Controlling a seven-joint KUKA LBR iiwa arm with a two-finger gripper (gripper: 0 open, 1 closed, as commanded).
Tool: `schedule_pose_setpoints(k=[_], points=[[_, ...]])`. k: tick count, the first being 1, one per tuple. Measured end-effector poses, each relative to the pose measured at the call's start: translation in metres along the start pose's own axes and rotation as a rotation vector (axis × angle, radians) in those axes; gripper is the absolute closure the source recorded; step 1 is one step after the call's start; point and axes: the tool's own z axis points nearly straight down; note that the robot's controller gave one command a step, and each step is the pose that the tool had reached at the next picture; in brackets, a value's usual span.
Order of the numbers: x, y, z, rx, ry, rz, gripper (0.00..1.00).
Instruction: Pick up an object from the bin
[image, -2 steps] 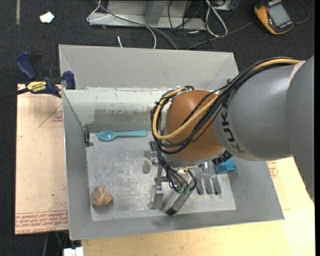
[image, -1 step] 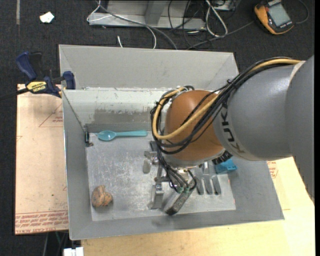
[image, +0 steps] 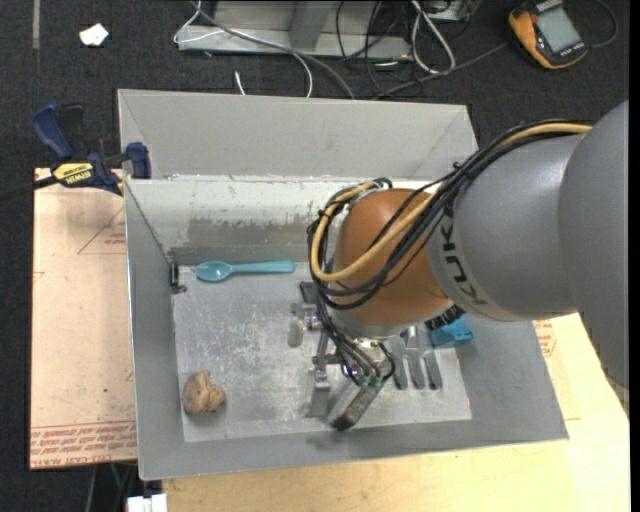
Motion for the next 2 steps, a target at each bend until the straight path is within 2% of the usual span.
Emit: schedule_pose_setpoints(k=[1,2], points=[[-0.012,-0.029,0.012,0.003,0.014,-0.217,0.00],[-0.008,-0.056,0.036,0.001,0.006,-0.328,0.00]])
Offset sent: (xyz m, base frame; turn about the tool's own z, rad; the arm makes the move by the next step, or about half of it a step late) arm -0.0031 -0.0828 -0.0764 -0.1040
